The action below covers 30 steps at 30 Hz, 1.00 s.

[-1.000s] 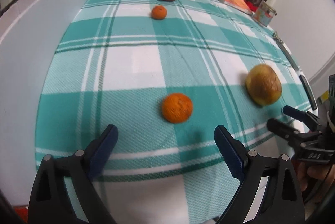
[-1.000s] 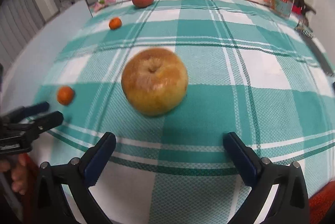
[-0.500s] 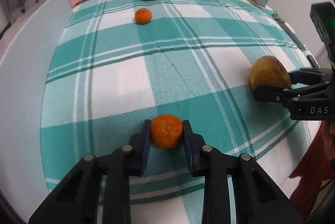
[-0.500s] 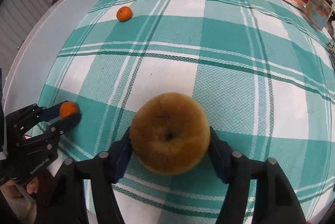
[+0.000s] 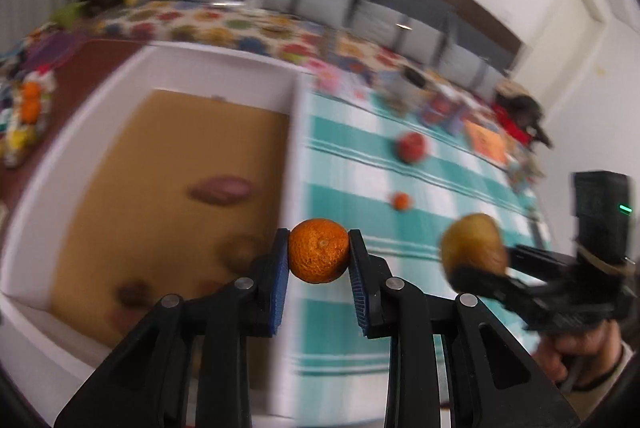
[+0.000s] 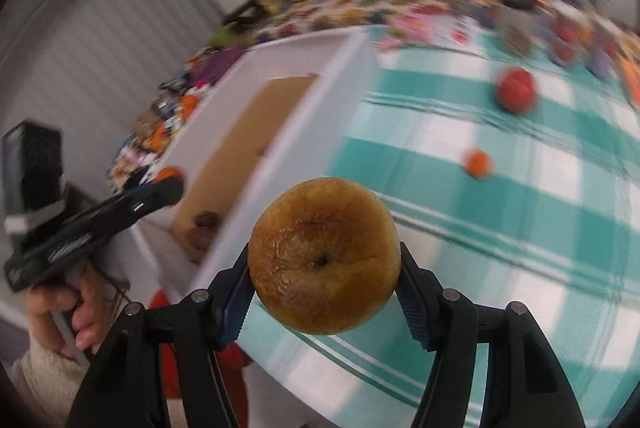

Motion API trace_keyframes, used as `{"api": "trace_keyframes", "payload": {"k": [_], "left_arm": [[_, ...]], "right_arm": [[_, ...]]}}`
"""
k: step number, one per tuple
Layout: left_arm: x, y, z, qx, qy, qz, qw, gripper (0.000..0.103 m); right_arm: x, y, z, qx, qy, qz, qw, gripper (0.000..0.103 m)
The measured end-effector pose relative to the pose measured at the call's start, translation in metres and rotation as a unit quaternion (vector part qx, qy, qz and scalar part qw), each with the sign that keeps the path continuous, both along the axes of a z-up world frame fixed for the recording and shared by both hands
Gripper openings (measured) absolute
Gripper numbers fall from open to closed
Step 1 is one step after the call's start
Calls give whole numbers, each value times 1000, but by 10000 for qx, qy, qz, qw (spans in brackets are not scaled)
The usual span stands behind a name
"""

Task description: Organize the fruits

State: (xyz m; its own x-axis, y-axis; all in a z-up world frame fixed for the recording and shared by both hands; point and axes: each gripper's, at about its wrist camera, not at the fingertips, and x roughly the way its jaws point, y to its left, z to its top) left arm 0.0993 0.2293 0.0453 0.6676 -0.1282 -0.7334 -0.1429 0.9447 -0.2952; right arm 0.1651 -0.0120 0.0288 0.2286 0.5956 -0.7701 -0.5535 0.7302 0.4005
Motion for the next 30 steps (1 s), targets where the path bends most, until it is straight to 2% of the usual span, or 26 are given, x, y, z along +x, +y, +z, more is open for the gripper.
{"api": "trace_keyframes", "payload": {"k": [2,4,8,12,16,17,18,20,23,24,26,30], "left_arm": [[11,40,-12,119,255,377,9989,28],[25,79,-38,265,715,687,9947,28],[41,122,-90,232,1485,956,9840,28],[49,138,-122,155,1928,1092,9750,28],[49,148,-138,76,2199,1253,9674,30],[49,150,-140,68,2240,1311,9657,34],[46,151,-138,32,2202,1325,9664,38],[40,149,-129,172,2091,1460,9668,63],[33,142,-103,374,1693,1609,9716,75],[30,139,-92,418,1526,1632,9738,78],[23,122,-65,572,1089,1641,9787,85],[14,77,-29,663,473,1346,9876,87]], "right_arm": [[1,51,11,-46,-175,427,9989,64],[2,103,13,-138,-321,852,9958,64],[11,190,-19,-596,-236,1415,9879,64],[22,242,-63,-1191,-141,1607,9797,64],[31,266,-92,-1528,-13,1636,9746,65],[33,270,-98,-1587,3,1631,9738,66],[34,273,-100,-1615,-7,1615,9736,67],[40,272,-99,-1501,-100,1518,9769,74],[44,256,-76,-1086,-300,1214,9862,86],[45,247,-63,-953,-431,1125,9881,88],[43,224,-37,-750,-749,974,9896,99],[38,159,2,-509,-1257,535,9893,103]]}}
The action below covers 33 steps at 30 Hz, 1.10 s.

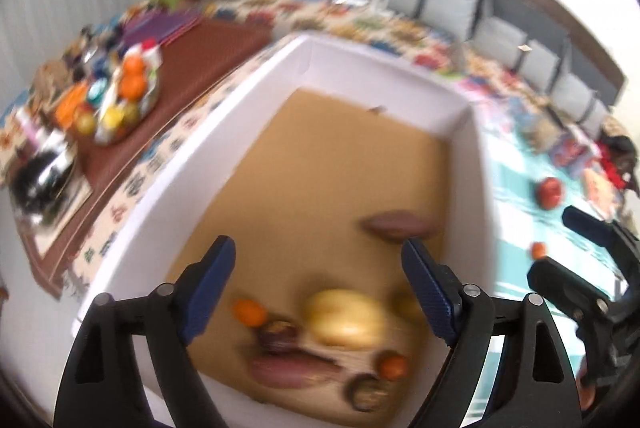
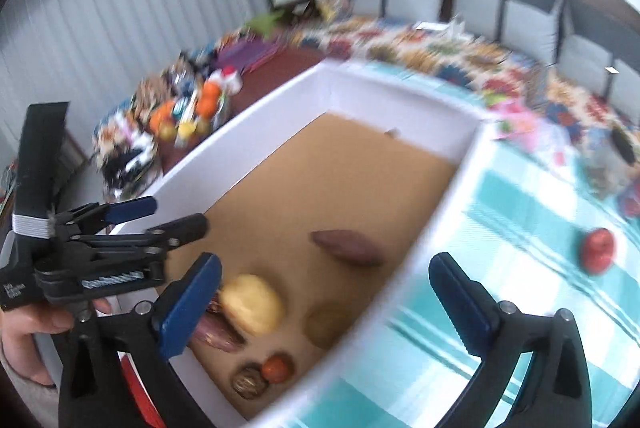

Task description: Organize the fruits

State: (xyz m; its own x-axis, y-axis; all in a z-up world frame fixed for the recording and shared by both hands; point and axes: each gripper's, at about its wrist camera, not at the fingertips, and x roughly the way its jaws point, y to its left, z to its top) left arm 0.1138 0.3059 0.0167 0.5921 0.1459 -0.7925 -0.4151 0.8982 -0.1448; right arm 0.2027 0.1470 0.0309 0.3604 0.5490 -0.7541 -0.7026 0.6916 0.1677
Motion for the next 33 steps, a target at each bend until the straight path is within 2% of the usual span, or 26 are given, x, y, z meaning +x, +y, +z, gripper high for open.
{"api": "trace_keyframes", "payload": {"k": [4,7,10,12,15,17,20,24,27,29,33], "left_arm": [[-7,-67,17,-16,-460,-564,9973,87],[-13,-133,11,-69,-558,-1154,9917,88],[-11,-202,-15,-176,-389,-1784,9830,90],[-4,-241,-42,-230,-90,-2131,9767,90],[7,-286,-88,-350,342,-2568,9652,90],[8,-308,-111,-193,520,-2658,9624,90],[13,-323,-128,97,483,-2601,9643,90],[26,-328,-138,394,266,-2457,9682,90],[36,-331,-148,507,270,-2421,9685,90],[38,-332,-150,625,66,-2381,9692,91],[42,-333,-153,673,0,-2338,9700,95]], "right_arm": [[-12,-82,1,-155,-368,-515,9979,103],[-23,-143,-23,-588,-548,-1015,9916,103],[-27,-201,-57,-1018,-496,-1571,9811,103],[-27,-236,-79,-1229,-423,-1954,9721,103],[-32,-286,-102,-1268,-230,-2403,9621,103],[-35,-316,-113,-1313,-175,-2631,9556,103],[-43,-342,-128,-1392,-175,-2848,9483,103],[-46,-361,-144,-1377,-140,-3041,9425,103],[-45,-368,-156,-1251,-54,-3175,9399,103],[-43,-370,-162,-1189,-19,-3216,9394,103],[-41,-372,-164,-1076,-73,-3239,9399,103]]}}
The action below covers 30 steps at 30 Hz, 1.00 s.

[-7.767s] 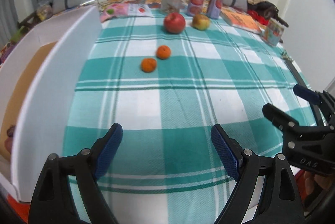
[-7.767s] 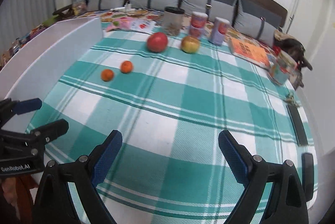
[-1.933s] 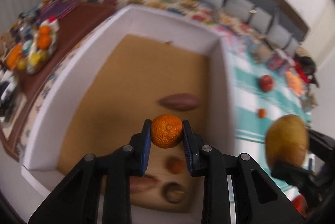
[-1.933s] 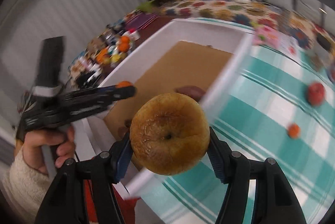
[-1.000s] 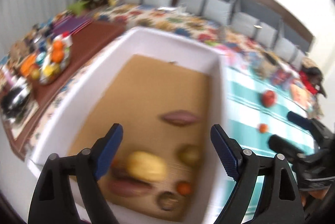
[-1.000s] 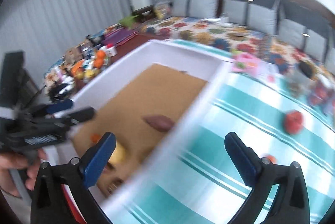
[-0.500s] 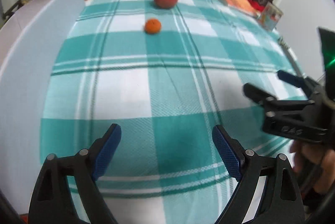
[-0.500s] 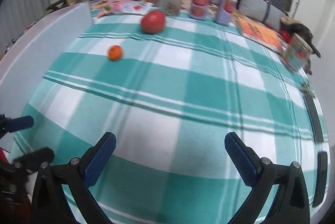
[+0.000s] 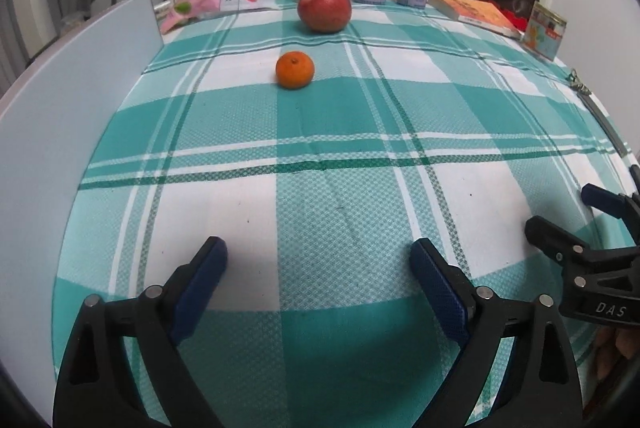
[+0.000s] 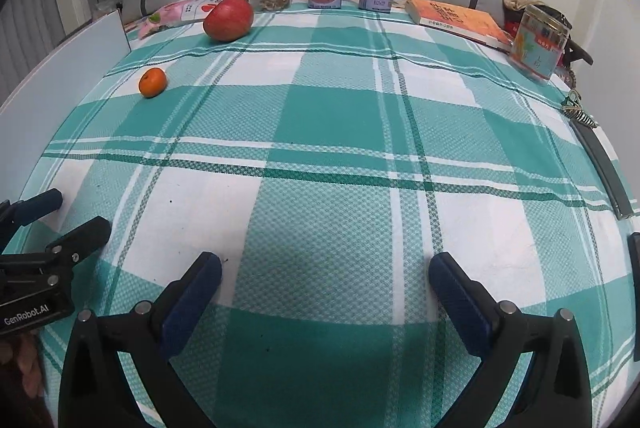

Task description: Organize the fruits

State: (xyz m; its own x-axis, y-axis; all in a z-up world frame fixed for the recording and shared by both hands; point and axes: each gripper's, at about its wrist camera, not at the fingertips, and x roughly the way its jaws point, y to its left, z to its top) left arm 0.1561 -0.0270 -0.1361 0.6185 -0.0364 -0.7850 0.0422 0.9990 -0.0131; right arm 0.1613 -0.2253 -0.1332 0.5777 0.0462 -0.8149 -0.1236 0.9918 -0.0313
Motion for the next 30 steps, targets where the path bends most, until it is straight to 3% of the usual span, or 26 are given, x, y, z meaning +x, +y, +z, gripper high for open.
{"api": "trace_keyframes", "payload": {"k": [30], "left_arm": [[1,-1,-2,42,-7,15,10000,98]], "right_arm": [[0,0,-3,103,9,-6,9999,103]]}}
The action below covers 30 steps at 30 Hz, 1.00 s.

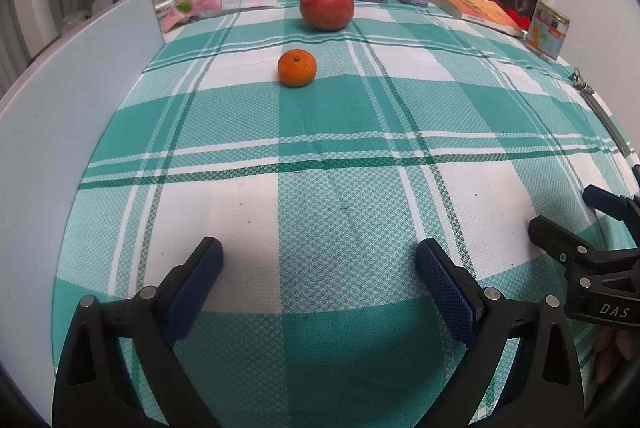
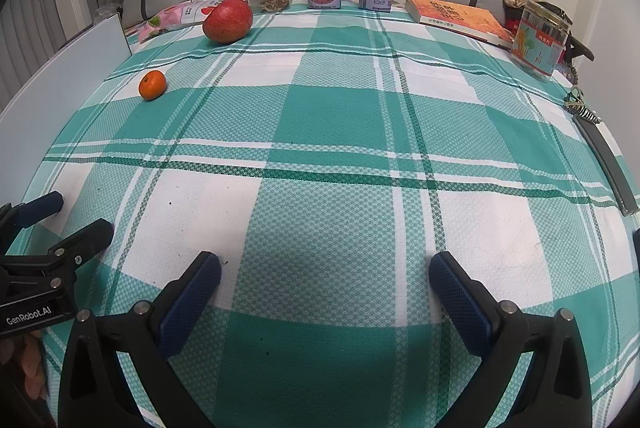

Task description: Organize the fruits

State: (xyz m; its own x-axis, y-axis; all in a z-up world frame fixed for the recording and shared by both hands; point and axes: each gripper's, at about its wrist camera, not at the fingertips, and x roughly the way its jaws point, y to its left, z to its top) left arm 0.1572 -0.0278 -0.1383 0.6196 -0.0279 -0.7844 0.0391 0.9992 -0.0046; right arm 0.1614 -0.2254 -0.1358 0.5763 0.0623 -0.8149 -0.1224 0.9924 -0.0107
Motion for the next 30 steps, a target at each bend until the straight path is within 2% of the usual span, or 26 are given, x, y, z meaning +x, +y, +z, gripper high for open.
{"api": "trace_keyframes", "payload": {"k": [7,10,12,14,17,19,21,22,24,25,30], "left_arm": [[0,1,0,-38,-1,-4,10000,98],[8,5,4,-223,34,-98,9997,97],[31,14,9,-538,64,-114,9985,97],[65,23,16,-732,45,79,9973,96],[110,30,19,-773,-31,292,9966,95],[127,31,18,-737,-112,369,9965,95],[137,30,13,-700,-207,379,9966,84],[141,28,10,-659,-185,349,9970,65],[141,24,7,-411,-237,333,9983,54],[139,25,10,-488,-290,280,9980,31],[110,31,25,-602,-221,16,9979,30]], "right_arm": [[0,0,0,-7,6,-1,10000,103],[0,0,0,-7,7,-1,10000,103],[0,0,0,-7,7,-1,10000,103],[0,0,0,-5,8,-2,10000,103],[0,0,0,-6,8,-1,10000,103],[0,0,0,-7,9,-1,10000,103],[0,0,0,-6,10,-2,10000,103],[0,0,0,-7,10,-1,10000,103],[0,0,0,-8,10,-1,10000,103],[0,0,0,-8,10,0,10000,103],[0,0,0,-9,11,0,10000,103]]}}
